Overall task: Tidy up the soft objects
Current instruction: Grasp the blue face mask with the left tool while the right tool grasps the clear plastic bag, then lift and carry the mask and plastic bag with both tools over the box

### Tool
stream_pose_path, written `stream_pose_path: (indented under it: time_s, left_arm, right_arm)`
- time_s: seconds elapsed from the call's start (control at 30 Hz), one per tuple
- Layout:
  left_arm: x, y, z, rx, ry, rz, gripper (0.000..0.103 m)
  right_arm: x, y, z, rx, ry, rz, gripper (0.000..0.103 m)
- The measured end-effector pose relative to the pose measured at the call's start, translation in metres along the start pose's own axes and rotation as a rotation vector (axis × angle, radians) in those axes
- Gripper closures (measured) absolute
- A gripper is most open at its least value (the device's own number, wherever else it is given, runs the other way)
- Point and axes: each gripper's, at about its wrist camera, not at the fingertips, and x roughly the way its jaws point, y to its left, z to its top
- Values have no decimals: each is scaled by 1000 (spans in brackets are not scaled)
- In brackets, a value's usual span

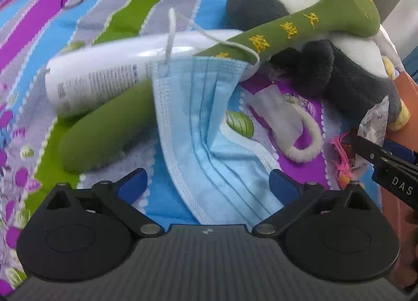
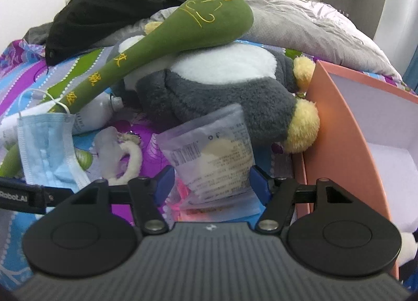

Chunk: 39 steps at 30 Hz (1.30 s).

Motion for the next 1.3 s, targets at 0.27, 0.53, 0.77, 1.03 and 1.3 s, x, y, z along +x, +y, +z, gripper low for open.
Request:
stream_pose_path:
  time_s: [0.27, 0.53, 0.77, 1.03, 1.3]
  left_arm:
    - [3, 0, 0, 64, -93, 38, 49]
    - [-12, 13, 0, 8, -101, -45, 97]
    - [-48, 5, -14, -21, -115, -88, 98]
    - [-89, -5, -41, -36, -115, -124, 99]
    - [-114, -5, -80, -66, -82, -138, 99]
  right_arm:
    - [1, 0, 0, -16, 3, -5, 66]
    - [-23, -1, 0, -23, -19, 23, 79]
    - [-56, -2, -3, -10, -25, 40, 81]
    - [-98, 1, -19, -8, -34, 62, 82]
    - [-131, 4, -53, -7, -2, 58, 82]
